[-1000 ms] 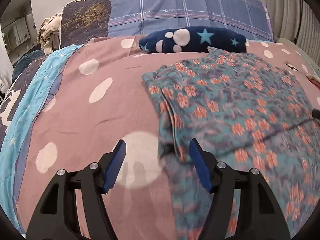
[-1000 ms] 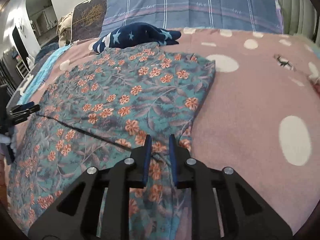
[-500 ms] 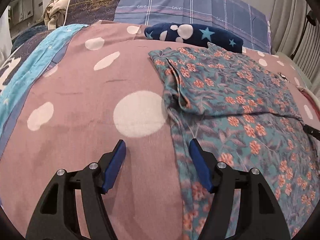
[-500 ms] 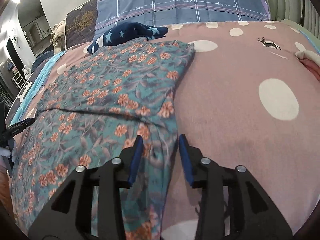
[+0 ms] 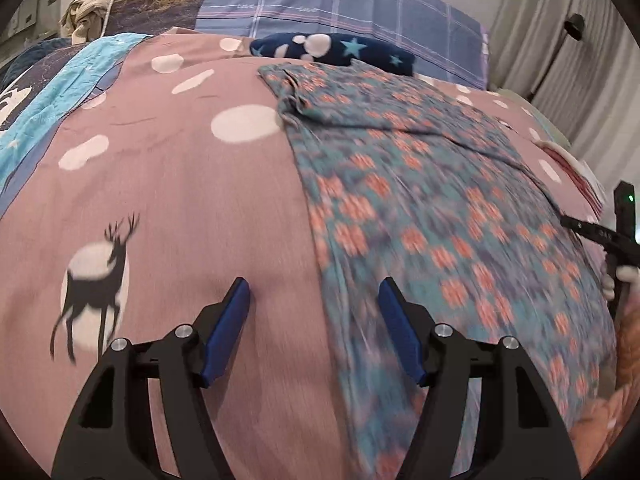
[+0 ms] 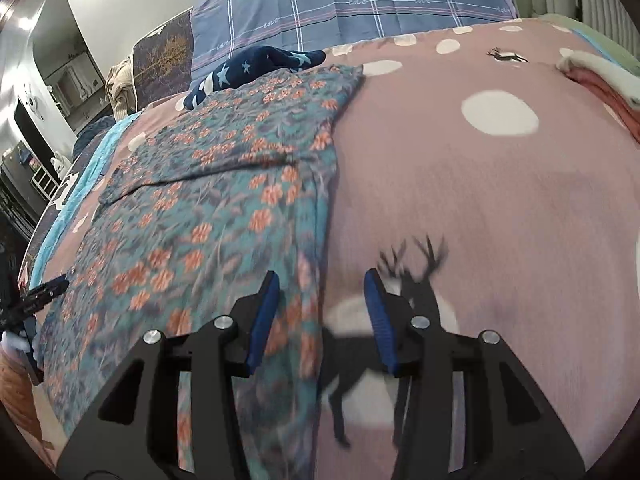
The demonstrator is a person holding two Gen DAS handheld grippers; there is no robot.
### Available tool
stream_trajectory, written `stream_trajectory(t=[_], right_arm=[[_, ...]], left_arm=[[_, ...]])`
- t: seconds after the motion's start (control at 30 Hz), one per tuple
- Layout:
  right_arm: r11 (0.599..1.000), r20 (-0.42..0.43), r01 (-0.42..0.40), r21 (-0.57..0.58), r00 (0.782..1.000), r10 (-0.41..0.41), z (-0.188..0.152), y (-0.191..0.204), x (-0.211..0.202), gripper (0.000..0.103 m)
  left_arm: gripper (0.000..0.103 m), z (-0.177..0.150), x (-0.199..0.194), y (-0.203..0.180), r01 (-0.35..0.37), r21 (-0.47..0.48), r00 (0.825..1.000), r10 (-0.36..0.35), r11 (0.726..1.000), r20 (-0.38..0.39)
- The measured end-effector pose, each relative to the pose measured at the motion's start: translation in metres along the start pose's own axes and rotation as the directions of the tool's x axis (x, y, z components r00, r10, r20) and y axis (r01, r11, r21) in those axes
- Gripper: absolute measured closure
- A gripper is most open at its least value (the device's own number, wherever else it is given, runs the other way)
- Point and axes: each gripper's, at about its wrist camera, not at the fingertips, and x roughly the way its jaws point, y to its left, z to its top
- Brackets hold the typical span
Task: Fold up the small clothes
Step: 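Grasp the blouse hem with the left gripper and lift it toward the collar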
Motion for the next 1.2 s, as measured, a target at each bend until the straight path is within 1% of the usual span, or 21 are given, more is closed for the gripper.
stream_trajectory(t=[0.13, 0.37, 0.47, 0.5, 0.53, 0.6, 0.7, 0.87, 0.93, 1.0, 1.07, 1.13, 1.2], right_arm=[[1.000, 0.009, -0.005, 0.013, 1.000, 0.005, -0.023, 0.001, -0.018, 0.056], [0.995, 0.023, -0.068, 0.073, 0.998, 0.066, -0.068, -0.002, -0.054, 0.055], [0.991, 0.013, -0.098, 0.091, 0.995, 0.098, -0.085, -0.001, -0.069, 0.055], [0.990, 0.010, -0.106, 0.096, 0.994, 0.105, -0.089, -0.001, -0.073, 0.056], [0.988, 0.008, -0.115, 0.105, 0.993, 0.115, -0.093, -0.002, -0.078, 0.056], [0.980, 0.011, -0.145, 0.134, 0.989, 0.145, -0.103, -0.005, -0.087, 0.056], [0.972, 0.016, -0.173, 0.162, 0.985, 0.173, -0.116, -0.009, -0.097, 0.056], [0.951, 0.018, -0.240, 0.197, 0.970, 0.241, -0.129, -0.010, -0.103, 0.055], [0.947, 0.014, -0.259, 0.189, 0.965, 0.261, -0.129, -0.006, -0.101, 0.055], [0.945, 0.007, -0.273, 0.180, 0.961, 0.276, -0.126, -0.002, -0.094, 0.054], [0.941, 0.003, -0.289, 0.174, 0.956, 0.293, -0.122, 0.001, -0.088, 0.054], [0.935, -0.003, -0.298, 0.192, 0.953, 0.304, -0.118, 0.000, -0.084, 0.054], [0.930, -0.023, -0.307, 0.203, 0.948, 0.318, -0.120, -0.001, -0.088, 0.054]], left_arm=[[0.036, -0.023, -0.018, -0.011, 0.041, 0.037, 0.999, -0.041, 0.998, -0.001], [0.037, -0.065, -0.045, -0.029, 0.118, 0.037, 0.992, -0.119, 0.992, 0.038], [0.045, -0.077, -0.053, -0.036, 0.130, 0.056, 0.990, -0.132, 0.990, 0.041], [0.049, -0.081, -0.055, -0.037, 0.136, 0.056, 0.989, -0.139, 0.989, 0.043], [0.054, -0.084, -0.058, -0.037, 0.150, 0.049, 0.987, -0.152, 0.987, 0.045], [0.060, -0.087, -0.062, -0.033, 0.182, 0.020, 0.982, -0.183, 0.983, 0.048], [0.063, -0.090, -0.065, -0.028, 0.205, -0.007, 0.978, -0.205, 0.979, 0.048], [0.062, -0.084, -0.058, -0.029, 0.187, -0.001, 0.982, -0.187, 0.982, 0.033], [0.059, -0.082, -0.056, -0.029, 0.182, 0.009, 0.983, -0.182, 0.983, 0.030], [0.054, -0.077, -0.051, -0.032, 0.186, 0.016, 0.982, -0.186, 0.982, 0.029], [0.053, -0.074, -0.047, -0.032, 0.190, 0.014, 0.981, -0.190, 0.982, 0.027], [0.053, -0.074, -0.049, -0.033, 0.191, -0.005, 0.981, -0.191, 0.982, 0.014], [0.053, -0.081, -0.057, -0.035, 0.202, 0.016, 0.979, -0.202, 0.979, -0.004]])
